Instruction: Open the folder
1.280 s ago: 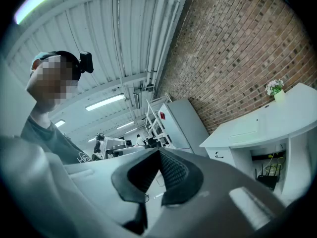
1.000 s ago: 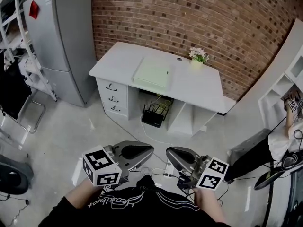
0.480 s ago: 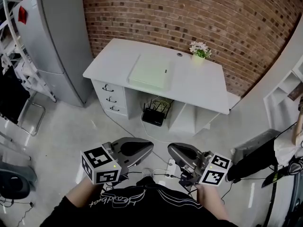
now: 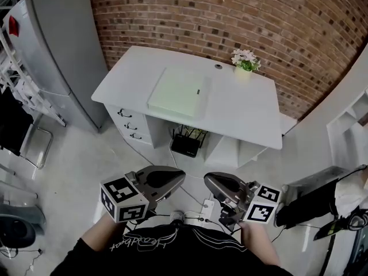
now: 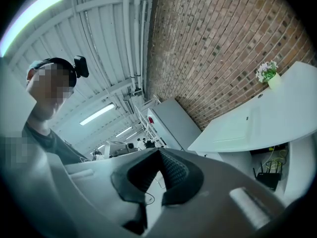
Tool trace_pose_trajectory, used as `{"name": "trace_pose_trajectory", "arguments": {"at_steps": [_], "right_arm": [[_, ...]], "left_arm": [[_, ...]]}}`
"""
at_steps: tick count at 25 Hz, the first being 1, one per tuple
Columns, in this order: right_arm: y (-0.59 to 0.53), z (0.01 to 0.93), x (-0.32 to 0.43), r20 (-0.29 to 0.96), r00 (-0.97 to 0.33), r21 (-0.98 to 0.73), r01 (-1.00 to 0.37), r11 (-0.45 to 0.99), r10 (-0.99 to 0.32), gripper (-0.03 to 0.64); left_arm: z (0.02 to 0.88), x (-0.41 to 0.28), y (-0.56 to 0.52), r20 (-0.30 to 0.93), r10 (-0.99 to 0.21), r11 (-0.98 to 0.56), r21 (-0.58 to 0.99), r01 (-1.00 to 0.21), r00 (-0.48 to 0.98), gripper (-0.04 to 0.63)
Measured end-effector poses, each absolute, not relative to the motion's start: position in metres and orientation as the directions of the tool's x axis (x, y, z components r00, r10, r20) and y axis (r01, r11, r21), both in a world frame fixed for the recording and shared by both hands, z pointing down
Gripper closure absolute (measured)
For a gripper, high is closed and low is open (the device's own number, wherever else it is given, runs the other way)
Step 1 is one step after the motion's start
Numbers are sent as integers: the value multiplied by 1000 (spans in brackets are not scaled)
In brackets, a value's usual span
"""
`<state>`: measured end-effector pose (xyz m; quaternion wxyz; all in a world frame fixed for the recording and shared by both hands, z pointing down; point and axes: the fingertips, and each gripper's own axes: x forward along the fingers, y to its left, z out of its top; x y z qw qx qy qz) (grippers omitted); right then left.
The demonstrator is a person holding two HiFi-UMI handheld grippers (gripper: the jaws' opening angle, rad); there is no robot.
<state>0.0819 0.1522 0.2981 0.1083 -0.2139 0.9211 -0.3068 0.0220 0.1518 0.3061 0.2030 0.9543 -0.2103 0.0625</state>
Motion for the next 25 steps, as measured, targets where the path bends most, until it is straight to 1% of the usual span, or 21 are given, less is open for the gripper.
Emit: {"name": "trace_pose_trajectory", "arguments": {"at_steps": [4,8,18,25], "right_arm": [[127,297,96,-65,-885,-610,-330,720,-461,614],[107,294,108,-64,-887,-598,-332,729,-457,614],[87,306,106,-37,-887,-598,-348,722,-459,614],[61,317,109,-21,-868,-612,-381,693,-495,614]], "left_arm": [[302,35,127,204,-379,-832,353,-429,903,594],[303,46,105,239,-415,-838,276,-471,878,594],[321,36,83,305,-466,-818,209,-536,831,594],[333,39,50,338,-460,-831,161,-532,821,594]]}}
